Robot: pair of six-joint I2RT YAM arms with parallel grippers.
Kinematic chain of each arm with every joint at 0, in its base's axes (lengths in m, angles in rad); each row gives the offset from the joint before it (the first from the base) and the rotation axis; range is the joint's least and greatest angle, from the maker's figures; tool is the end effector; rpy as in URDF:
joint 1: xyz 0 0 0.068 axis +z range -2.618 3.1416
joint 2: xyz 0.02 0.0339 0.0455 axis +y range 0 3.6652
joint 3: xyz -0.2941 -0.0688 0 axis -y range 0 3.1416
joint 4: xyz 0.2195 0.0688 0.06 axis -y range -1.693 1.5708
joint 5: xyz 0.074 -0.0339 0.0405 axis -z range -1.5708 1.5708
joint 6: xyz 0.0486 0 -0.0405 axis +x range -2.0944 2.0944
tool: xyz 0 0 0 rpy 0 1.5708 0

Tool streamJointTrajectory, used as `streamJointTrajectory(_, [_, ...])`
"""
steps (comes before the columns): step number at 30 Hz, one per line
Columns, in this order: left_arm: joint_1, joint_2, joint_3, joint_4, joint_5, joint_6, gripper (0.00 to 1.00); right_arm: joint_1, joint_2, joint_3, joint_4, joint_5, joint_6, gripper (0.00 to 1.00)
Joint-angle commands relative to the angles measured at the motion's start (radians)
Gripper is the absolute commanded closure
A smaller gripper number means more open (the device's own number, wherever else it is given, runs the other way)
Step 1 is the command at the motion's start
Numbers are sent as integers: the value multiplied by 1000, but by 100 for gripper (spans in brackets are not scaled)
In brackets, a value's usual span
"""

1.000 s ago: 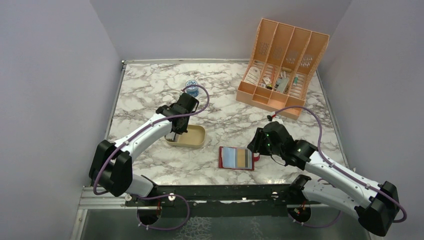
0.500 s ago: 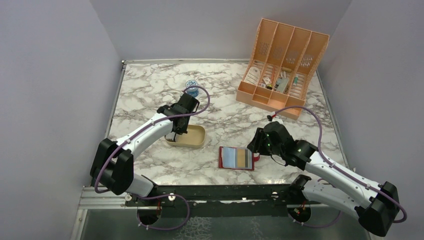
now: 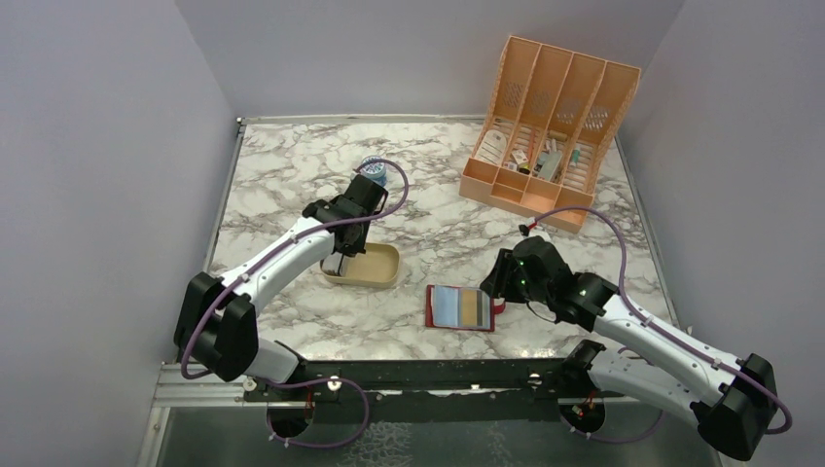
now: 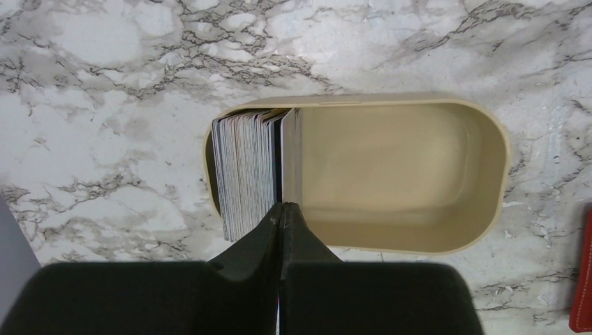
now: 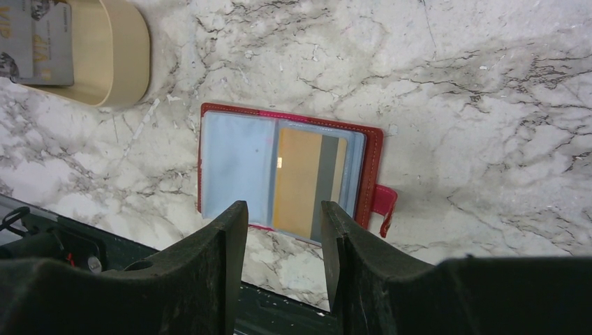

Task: Put the credit cards into the card holder
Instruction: Pick up the credit card from the storage box.

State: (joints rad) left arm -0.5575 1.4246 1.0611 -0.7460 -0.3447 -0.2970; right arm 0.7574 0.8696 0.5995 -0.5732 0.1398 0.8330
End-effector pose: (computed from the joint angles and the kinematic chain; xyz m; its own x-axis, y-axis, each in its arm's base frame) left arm 0.2267 -0.1220 0.2753 -0.8350 0.1960 -0.5142 0.1317 0.9784 0.1591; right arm 0.1057 0.0906 0.2463 -0.8186 0.2344 -0.5243 -0.0108 0.9065 0.4221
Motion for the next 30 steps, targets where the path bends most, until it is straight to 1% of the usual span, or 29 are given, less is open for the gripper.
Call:
streamJointTrajectory(1, [5, -49, 57, -39, -2, 0, 100, 2, -13, 28, 30, -16, -8, 57])
streamJointTrajectory(7, [4, -62, 54, -55, -22, -13, 100, 2, -7, 23, 43, -31, -9, 57])
streamJointTrajectory(11, [5, -100, 63, -52, 34, -24, 100, 2, -6, 21, 82, -68, -29, 57])
streamJointTrajectory(15, [5, -152, 74, -33, 113, -39, 100, 2, -22, 17, 162, -171, -57, 57])
streamJointTrajectory(19, [5, -227, 51, 39, 287, -80, 100, 2, -100, -13, 268, -249, -20, 57])
streamJointTrajectory(23, [5, -312, -28, 170, 491, -153, 100, 2, -195, -53, 377, -305, 31, 57])
streamJointTrajectory(26, [5, -361, -79, 266, 609, -230, 100, 2, -238, -67, 435, -317, 71, 60])
streamJointTrajectory(30, [5, -413, -163, 435, 787, -369, 100, 2, -246, -79, 519, -364, 116, 61])
